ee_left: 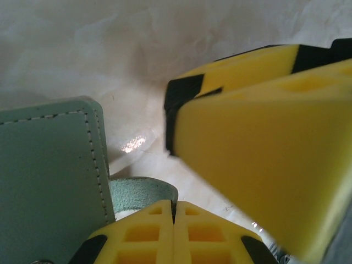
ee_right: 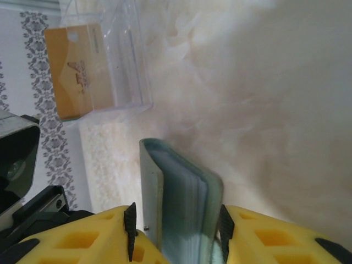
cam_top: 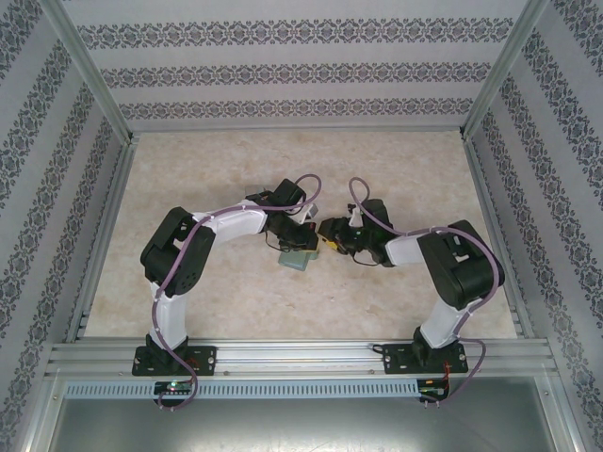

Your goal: Put the credit cards into the card holder

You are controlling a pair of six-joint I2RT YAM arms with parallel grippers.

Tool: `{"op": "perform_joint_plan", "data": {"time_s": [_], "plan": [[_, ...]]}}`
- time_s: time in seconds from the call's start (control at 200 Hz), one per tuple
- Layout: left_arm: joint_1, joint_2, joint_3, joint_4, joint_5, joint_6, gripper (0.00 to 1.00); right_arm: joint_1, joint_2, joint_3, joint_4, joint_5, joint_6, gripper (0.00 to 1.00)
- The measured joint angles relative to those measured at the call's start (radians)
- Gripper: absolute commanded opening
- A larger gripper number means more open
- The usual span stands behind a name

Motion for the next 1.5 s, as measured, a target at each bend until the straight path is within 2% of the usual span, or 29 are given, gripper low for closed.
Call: {"op": "perform_joint_plan", "data": {"time_s": [0.26, 0.46, 0.6, 0.679, 0.829, 1.024, 1.279, 1.499], "plan": [[0.000, 0.000, 0.000, 0.000, 0.003, 0.000, 0.00, -0.003, 0.161, 0.037, 0.193, -0.105, 0.136, 0.37], [0.000, 0.000, 0.000, 0.000, 0.003, 0.000, 0.00, -0.002, 0.175, 0.038, 0.253, -0.132, 0.178, 0.33], [0.000, 0.000, 0.000, 0.000, 0.003, 0.000, 0.00, -0.002, 0.178, 0.039, 0.269, -0.140, 0.190, 0.25], [0.000, 0.000, 0.000, 0.000, 0.003, 0.000, 0.00, -0.002, 0.180, 0.042, 0.269, -0.147, 0.194, 0.20], [0.000, 0.000, 0.000, 0.000, 0.003, 0.000, 0.00, -0.002, 0.195, 0.064, 0.245, -0.165, 0.171, 0.00], [0.000, -0.010, -0.003, 0.000, 0.002, -0.001, 0.00, -0.006, 0.214, 0.064, 0.228, -0.169, 0.153, 0.00], [0.006, -0.096, -0.053, 0.002, 0.002, -0.002, 0.00, -0.016, 0.214, 0.064, 0.181, -0.170, 0.061, 0.00], [0.044, -0.115, -0.079, 0.000, 0.000, -0.002, 0.00, -0.023, 0.213, 0.064, 0.127, -0.169, -0.021, 0.00]]}}
